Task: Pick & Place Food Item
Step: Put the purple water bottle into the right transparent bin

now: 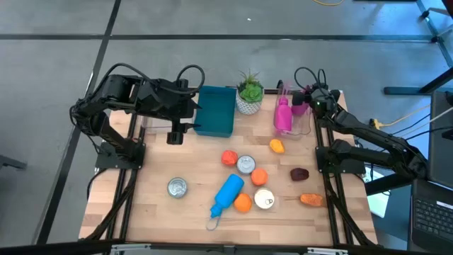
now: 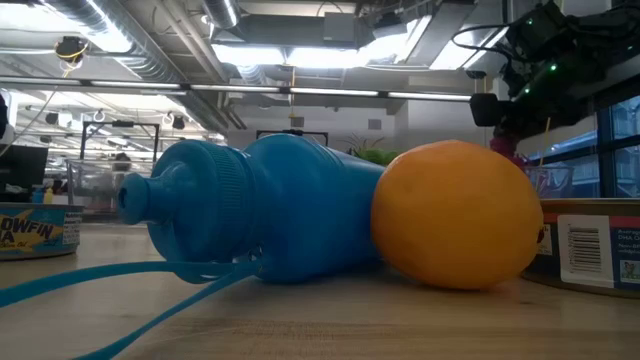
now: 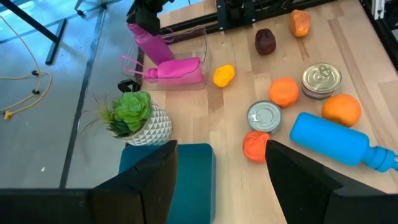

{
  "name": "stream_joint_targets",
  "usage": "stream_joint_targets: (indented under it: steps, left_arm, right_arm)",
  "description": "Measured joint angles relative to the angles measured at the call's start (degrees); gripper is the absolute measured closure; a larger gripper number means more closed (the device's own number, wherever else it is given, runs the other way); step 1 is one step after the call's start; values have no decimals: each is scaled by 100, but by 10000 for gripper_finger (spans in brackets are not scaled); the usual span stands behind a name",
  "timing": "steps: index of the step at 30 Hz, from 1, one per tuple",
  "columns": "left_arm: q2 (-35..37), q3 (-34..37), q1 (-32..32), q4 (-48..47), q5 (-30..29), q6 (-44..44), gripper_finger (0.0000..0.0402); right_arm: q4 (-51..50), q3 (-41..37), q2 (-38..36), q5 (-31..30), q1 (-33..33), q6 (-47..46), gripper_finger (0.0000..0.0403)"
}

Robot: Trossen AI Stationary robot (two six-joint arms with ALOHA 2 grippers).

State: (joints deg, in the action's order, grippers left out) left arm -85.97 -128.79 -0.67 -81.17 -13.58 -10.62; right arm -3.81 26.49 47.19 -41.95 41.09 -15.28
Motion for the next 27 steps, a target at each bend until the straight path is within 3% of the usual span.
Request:
stream_joint_targets:
  steps: [15, 27]
  left_arm:
    - [0, 0, 0, 0, 2, 38, 171]
    - [-2, -2, 0, 0, 2, 39, 171]
  right_arm:
    - [3, -4, 110, -46, -3, 71, 326]
    - [138, -1, 112, -68, -3, -54, 194]
